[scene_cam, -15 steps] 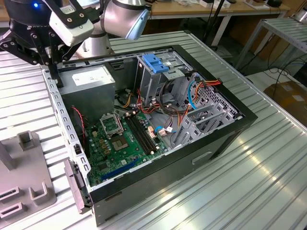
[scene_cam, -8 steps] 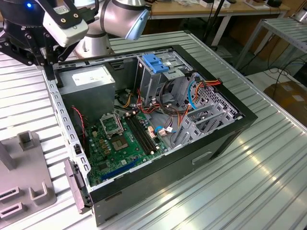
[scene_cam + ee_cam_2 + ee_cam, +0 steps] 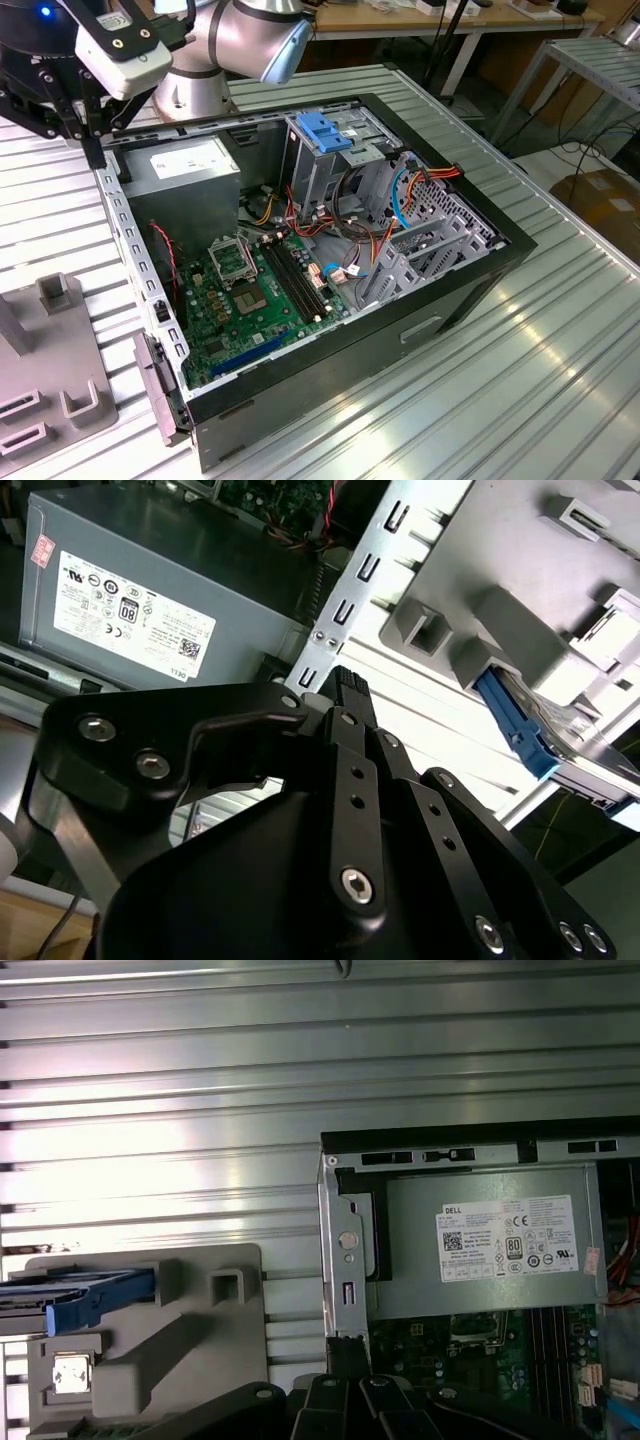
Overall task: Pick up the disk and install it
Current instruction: 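Reach for the disk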
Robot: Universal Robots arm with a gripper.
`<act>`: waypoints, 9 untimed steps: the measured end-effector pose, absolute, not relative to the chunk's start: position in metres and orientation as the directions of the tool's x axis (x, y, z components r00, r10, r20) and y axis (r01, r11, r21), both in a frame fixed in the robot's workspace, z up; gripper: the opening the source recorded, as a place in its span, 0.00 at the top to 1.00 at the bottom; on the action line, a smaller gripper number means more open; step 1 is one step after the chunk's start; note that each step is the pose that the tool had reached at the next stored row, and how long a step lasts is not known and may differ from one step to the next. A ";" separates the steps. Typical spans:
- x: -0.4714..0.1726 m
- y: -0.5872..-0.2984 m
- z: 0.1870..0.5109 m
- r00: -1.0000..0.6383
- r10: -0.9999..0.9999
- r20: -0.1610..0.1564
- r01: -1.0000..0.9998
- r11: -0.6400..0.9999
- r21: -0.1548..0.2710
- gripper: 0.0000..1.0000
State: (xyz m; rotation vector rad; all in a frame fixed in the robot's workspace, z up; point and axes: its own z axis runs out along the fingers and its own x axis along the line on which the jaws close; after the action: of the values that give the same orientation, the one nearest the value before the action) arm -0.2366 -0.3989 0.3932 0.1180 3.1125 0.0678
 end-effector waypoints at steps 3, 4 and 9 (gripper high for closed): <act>-0.240 -0.399 0.393 -0.997 0.076 -0.024 0.075 0.996 0.044 0.90; -0.241 -0.399 0.393 -0.997 0.076 -0.025 0.075 0.996 0.044 0.90; -0.246 -0.399 0.393 -0.997 0.076 -0.025 0.075 0.996 0.044 0.90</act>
State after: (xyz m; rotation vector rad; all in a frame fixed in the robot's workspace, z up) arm -0.2462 -0.3989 0.3931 0.1180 3.1124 0.0677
